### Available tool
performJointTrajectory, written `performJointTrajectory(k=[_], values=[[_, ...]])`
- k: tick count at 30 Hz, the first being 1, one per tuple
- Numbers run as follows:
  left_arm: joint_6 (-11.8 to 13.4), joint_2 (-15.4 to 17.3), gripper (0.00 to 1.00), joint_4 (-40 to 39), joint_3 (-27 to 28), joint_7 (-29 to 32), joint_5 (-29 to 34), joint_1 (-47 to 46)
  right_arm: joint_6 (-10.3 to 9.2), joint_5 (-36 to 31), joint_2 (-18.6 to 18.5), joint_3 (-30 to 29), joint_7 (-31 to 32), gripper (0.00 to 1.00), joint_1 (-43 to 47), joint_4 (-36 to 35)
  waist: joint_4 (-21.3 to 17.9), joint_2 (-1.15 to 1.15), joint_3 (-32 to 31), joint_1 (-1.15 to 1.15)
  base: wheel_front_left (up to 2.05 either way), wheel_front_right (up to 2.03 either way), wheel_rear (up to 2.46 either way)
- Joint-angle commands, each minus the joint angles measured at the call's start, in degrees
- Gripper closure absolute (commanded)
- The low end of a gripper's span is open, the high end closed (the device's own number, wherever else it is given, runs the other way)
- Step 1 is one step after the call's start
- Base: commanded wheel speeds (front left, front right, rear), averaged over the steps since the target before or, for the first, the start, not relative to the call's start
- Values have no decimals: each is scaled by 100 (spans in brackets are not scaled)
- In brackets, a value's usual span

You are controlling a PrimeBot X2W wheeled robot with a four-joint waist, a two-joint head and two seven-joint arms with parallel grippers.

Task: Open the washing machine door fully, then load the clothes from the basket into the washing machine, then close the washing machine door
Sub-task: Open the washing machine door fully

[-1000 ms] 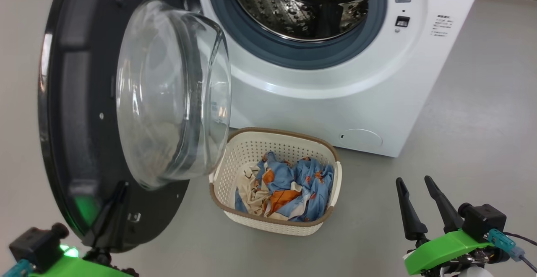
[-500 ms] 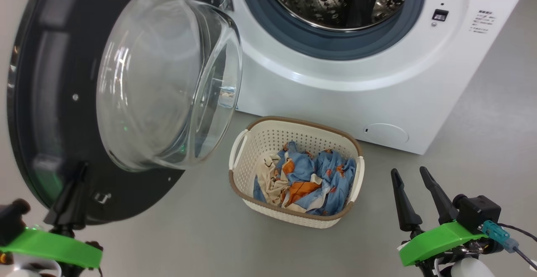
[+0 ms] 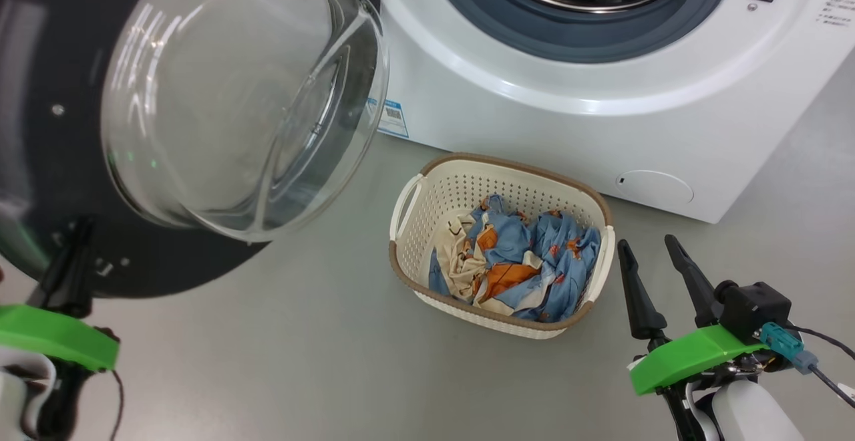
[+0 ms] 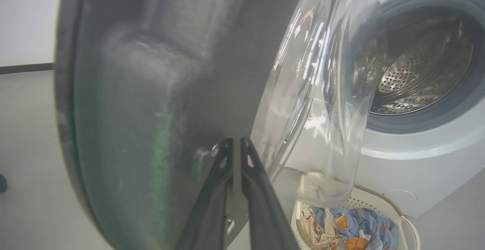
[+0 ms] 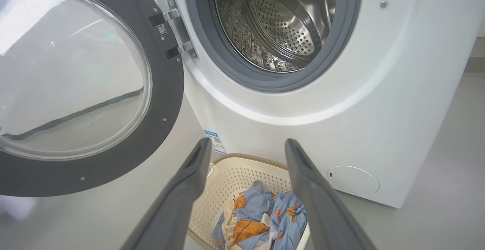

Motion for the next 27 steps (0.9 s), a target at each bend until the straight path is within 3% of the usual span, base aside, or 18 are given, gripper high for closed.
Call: performJointTrajectory(k=[1, 6, 27], values=[[45, 465, 100, 71, 261, -30, -62, -271, 33, -80, 36, 115, -70, 0, -187, -114, 23, 0, 65, 0, 0, 0, 0], [18, 649, 100, 661, 104, -105, -128, -703, 33, -143, 55, 95, -70, 0, -259, -110, 38, 0, 193, 0, 0, 0, 0], [14, 1290, 100, 1694, -1532, -247, -961, -2250, 33, -131, 78, 204, -70, 0, -548, -3, 110, 0, 528, 0, 0, 0, 0]])
